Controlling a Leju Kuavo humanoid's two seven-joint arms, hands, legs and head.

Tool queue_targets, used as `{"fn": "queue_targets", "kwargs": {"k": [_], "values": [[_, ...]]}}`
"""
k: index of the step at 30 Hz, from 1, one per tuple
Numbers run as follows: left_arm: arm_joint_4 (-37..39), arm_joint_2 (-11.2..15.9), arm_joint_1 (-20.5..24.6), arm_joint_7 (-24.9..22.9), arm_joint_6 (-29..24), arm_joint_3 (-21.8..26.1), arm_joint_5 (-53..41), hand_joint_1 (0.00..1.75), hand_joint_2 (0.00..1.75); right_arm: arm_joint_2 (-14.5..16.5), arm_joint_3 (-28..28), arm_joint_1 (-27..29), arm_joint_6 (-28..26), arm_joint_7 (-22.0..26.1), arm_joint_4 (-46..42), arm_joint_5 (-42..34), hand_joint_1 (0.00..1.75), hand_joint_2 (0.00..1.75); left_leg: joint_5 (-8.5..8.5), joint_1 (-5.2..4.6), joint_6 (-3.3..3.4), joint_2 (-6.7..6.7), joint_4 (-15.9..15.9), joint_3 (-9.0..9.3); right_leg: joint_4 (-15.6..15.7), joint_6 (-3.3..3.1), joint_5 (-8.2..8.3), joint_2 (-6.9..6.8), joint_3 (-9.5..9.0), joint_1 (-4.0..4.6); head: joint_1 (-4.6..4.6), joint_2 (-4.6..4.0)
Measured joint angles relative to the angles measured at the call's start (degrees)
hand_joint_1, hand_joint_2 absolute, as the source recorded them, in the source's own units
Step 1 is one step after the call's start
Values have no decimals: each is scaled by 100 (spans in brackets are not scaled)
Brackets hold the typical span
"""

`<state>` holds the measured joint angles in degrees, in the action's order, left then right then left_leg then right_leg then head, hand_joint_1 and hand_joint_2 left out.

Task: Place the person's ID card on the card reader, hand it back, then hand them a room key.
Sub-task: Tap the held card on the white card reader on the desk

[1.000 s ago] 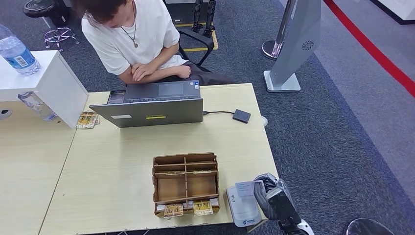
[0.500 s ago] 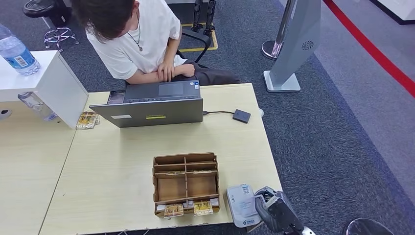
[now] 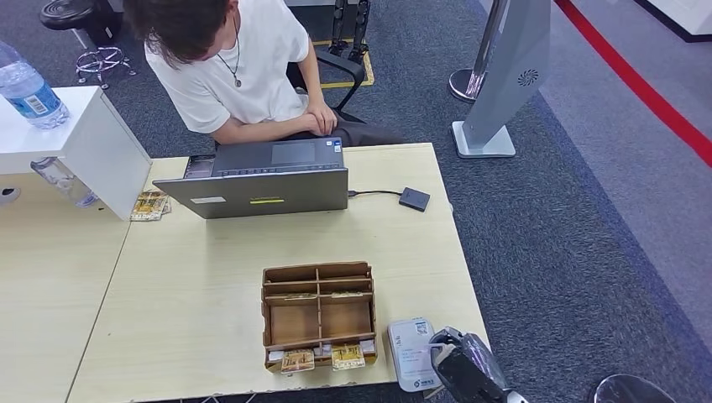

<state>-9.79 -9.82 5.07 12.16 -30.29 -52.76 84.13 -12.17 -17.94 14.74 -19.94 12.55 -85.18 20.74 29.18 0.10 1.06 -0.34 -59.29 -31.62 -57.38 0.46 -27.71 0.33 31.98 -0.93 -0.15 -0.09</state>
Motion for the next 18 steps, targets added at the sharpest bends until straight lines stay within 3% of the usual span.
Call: {"fn": "queue_targets", "kwargs": {"k": [7, 18], "values": [[0, -2, 1, -15, 26, 0, 4, 0, 0, 0, -394, -220, -635, -301, 115, 584, 175, 175, 0, 0, 0, 0, 0, 1, 0, 0, 0, 0, -1, 0, -1, 0], [0, -2, 1, -25, 28, 0, 5, 0, 0, 0, -745, -441, -898, -440, 249, 848, 175, 175, 0, 0, 0, 0, 0, 0, 0, 0, 0, 0, -1, 0, -1, 0]]}}
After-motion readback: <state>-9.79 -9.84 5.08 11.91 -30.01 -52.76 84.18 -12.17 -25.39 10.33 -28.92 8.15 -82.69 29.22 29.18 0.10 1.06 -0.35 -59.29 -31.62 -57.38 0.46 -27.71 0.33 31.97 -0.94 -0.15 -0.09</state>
